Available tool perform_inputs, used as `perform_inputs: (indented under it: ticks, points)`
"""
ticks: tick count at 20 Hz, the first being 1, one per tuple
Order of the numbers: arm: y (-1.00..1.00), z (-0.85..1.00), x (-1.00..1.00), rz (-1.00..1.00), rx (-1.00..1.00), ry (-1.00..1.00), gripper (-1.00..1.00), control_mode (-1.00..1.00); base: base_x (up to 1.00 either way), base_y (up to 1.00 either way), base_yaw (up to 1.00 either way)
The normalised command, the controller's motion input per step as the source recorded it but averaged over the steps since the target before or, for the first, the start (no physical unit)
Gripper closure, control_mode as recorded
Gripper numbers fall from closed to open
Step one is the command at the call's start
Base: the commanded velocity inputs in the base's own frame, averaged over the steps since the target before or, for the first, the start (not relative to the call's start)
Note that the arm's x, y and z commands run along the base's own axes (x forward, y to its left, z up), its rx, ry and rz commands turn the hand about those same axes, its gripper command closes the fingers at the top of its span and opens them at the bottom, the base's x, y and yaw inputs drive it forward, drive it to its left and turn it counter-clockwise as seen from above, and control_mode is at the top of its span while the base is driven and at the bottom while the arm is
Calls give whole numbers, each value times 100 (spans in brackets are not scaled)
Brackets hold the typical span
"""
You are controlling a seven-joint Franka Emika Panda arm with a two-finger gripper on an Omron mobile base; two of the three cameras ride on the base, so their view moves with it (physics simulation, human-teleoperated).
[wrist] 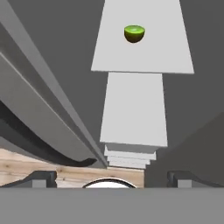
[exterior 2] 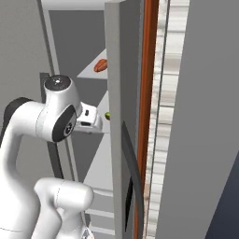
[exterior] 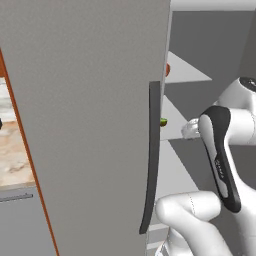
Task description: Take the kiwi, sweet potato, and chicken drumstick from the freezer and place them in the bowl on the counter.
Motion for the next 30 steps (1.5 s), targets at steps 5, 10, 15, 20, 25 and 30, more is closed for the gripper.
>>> perform_inputs:
  ticks: [5, 10, 15, 20, 25, 30]
  points:
    - [0, -25, 41, 9, 0, -17, -100, -100, 0, 0, 0]
    - [-2, -1, 58, 9, 1, -3, -100, -100, 0, 0, 0]
    - [0, 0, 61, 6, 0, 0, -100, -100, 0, 0, 0]
    - [-4, 0, 68, 3, 2, 0, -100, -100, 0, 0, 0]
    - [0, -1, 66, 2, 1, 0, -100, -100, 0, 0, 0]
    - [0, -21, 56, 0, 0, 0, -100, -100, 0, 0, 0]
